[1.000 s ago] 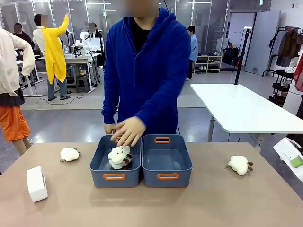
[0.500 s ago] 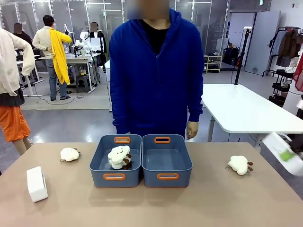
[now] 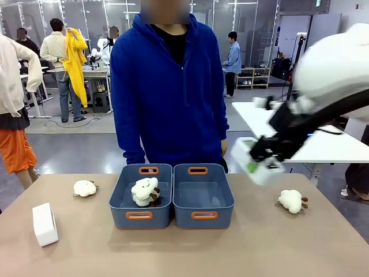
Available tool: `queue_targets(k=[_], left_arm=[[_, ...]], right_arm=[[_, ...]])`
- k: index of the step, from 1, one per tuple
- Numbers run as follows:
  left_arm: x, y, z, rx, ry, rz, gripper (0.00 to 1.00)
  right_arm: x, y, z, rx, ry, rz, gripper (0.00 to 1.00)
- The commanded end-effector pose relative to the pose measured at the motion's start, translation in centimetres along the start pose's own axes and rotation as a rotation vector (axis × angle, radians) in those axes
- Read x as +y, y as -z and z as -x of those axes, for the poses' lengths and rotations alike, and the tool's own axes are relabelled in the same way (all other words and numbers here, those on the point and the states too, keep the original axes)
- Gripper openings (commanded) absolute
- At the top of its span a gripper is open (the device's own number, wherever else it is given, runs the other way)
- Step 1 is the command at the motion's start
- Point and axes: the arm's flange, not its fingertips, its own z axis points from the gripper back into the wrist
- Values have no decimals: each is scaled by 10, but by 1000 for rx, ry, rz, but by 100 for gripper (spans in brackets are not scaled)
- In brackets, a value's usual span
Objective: Sort the digital clocks into the basket.
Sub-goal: Pick up the Digital clock from the table and place it into the empty Plastic storage basket.
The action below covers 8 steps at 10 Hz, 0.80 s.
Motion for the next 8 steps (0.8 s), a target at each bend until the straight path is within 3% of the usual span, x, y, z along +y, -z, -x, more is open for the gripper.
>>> queue_targets(k=[1,5,8], left_arm=[[0,-2,0,-1,12,17,100],[0,-2,0,-1,12,17,100],[0,-2,0,-1,12,17,100]], right_arm=[[10,43,-42,24,69,57,42],[41,127,-89,-21,122,147,42],[34,182,-100,8,177,207,42]])
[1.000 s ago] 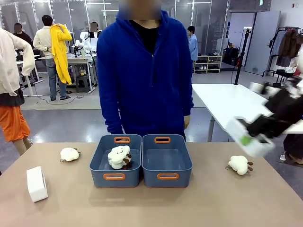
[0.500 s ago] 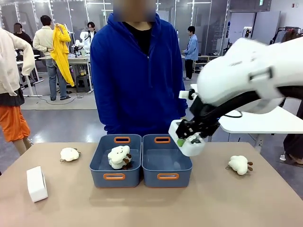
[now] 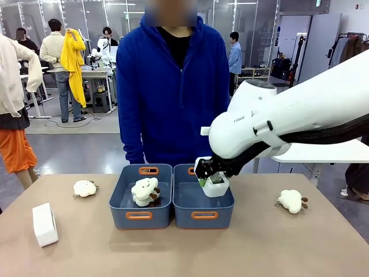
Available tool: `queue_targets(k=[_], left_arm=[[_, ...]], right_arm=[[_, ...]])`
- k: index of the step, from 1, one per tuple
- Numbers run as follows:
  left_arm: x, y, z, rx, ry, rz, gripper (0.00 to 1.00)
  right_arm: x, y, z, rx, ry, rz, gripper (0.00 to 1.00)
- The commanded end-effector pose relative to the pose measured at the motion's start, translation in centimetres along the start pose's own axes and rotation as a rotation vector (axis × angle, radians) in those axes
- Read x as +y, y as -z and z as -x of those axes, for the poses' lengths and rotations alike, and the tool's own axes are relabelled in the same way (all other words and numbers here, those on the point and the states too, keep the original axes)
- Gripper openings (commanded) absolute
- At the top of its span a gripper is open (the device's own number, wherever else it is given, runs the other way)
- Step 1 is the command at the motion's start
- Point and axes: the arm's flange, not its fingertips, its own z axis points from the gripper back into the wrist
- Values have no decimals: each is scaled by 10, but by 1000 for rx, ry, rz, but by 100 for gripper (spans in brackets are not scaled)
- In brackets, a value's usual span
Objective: Sort the digital clocks into the basket.
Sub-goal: Pick up the Digital clock from the table and place it into the empty Plastic storage basket.
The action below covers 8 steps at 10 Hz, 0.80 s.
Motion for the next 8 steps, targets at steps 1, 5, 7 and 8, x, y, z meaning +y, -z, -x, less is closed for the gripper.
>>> queue_targets(k=[1,5,7,8], left_arm=[[0,-2,0,-1,13,17,100],[0,-2,0,-1,13,17,100],[0,-2,0,-1,13,17,100],[0,-2,0,-1,13,17,100]], right_arm=[[11,25,-12,0,61,46,42],[11,49,-5,31,52,69,93],[13,49,-2,38,51,68,100],[14,49,0,40,51,67,100]])
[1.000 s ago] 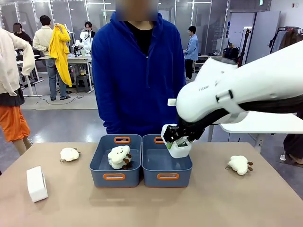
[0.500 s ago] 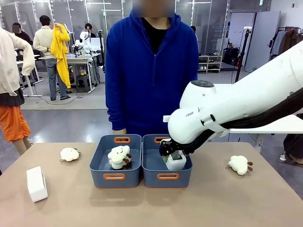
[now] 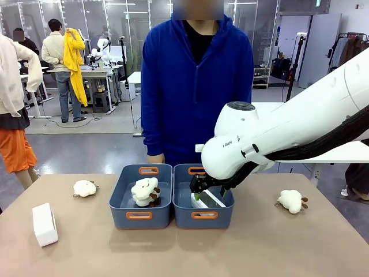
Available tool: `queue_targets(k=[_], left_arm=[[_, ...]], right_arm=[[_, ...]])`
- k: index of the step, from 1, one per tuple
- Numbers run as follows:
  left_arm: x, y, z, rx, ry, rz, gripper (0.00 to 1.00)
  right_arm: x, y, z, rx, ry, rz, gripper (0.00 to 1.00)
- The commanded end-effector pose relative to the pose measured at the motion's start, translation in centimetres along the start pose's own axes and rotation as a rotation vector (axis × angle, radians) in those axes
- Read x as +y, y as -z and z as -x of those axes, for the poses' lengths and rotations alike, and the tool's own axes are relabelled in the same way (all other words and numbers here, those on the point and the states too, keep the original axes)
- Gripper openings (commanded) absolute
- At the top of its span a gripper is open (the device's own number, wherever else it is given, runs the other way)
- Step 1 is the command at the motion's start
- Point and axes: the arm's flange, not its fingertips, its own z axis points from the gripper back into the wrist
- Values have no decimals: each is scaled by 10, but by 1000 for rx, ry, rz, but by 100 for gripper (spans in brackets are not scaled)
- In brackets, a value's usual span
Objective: Sort the digital clocks into the basket.
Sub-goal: Pick up the Digital clock from the table and place it into the empty Plastic storage basket.
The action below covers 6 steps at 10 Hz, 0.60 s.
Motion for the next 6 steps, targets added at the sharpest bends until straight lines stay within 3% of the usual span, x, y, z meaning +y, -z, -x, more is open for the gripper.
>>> queue_targets(k=[1,6], left_arm=[[0,-2,0,-1,13,17,100],[0,-2,0,-1,13,17,100]], right_arm=[[7,-3,-1,-17,35,22,100],[1,-1,0,-2,-1,0,100]])
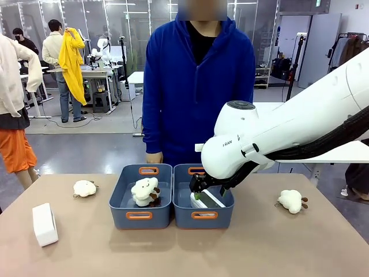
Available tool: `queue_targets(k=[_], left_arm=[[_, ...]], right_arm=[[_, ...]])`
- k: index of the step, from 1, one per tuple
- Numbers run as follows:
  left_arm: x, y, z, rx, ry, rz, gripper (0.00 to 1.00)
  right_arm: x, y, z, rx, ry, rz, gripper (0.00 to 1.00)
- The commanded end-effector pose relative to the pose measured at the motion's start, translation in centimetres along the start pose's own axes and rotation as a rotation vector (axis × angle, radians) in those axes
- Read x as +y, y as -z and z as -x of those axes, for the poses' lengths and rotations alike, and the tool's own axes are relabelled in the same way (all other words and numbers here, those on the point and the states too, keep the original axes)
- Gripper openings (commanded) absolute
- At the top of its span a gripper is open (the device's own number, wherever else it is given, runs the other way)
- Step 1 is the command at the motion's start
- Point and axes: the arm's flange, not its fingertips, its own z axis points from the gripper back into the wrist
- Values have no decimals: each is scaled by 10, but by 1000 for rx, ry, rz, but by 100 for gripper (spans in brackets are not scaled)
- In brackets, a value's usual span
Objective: Sort the digital clocks into the basket.
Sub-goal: Pick up the Digital clock from the table and place it into the empty Plastic storage basket.
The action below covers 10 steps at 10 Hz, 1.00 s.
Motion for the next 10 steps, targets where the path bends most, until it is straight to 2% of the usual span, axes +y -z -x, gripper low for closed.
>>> queue_targets(k=[1,7,8,10], left_arm=[[0,-2,0,-1,13,17,100],[0,-2,0,-1,13,17,100],[0,-2,0,-1,13,17,100],[0,-2,0,-1,13,17,100]], right_arm=[[0,2,-1,0,1,0,100],[0,0,0,0,0,0,100],[-2,-44,14,-16,37,-106,100],[-38,-86,29,53,76,-123,100]])
